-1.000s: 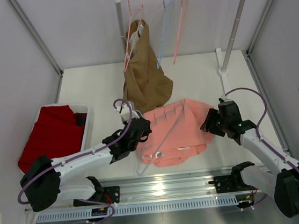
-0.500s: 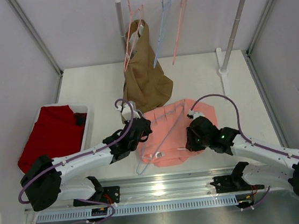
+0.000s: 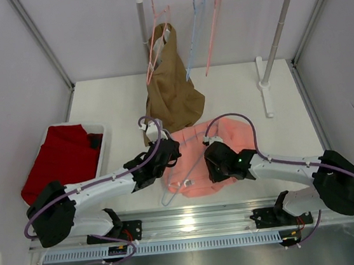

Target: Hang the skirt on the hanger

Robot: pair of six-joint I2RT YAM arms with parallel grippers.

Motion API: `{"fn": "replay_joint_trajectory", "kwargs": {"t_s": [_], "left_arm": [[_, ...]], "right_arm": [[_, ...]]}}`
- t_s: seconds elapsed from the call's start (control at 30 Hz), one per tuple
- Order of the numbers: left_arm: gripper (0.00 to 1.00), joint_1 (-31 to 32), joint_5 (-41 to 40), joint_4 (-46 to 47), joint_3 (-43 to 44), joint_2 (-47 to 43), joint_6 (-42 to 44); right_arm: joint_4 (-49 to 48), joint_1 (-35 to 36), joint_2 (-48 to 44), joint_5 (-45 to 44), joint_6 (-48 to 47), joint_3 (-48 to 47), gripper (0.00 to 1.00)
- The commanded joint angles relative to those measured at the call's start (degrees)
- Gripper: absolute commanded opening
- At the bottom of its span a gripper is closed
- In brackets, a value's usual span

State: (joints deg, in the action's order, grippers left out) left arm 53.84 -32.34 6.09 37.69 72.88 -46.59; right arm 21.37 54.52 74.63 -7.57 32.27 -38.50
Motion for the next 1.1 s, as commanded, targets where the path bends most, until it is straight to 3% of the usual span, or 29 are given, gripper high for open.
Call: {"fn": "replay_joint_trajectory", "kwargs": {"t_s": [0.0, 0.23, 0.73, 1.07], "left_arm": [[0.0, -0.32, 0.43, -0.55, 1.68, 0.86, 2.55], [0.0, -0.41, 0.87, -0.55, 1.95, 1.3, 2.73], [0.0, -0.76, 1.75, -0.55, 2.21, 1.83, 2.73], [0.0, -1.02, 1.66, -0.81, 2.39, 1.91, 3.08]], "right_arm": [[-2.73, 0.23, 2.18, -2.44, -2.21, -3.77, 0.31], [-3.44, 0.23, 5.26, -3.94, -3.7, -5.0, 0.35], [-7.56, 0.23, 7.54, -2.8, -3.97, -2.37, 0.35], [-4.93, -0.03, 6.59, -3.24, -1.78, -0.35, 0.16]]}}
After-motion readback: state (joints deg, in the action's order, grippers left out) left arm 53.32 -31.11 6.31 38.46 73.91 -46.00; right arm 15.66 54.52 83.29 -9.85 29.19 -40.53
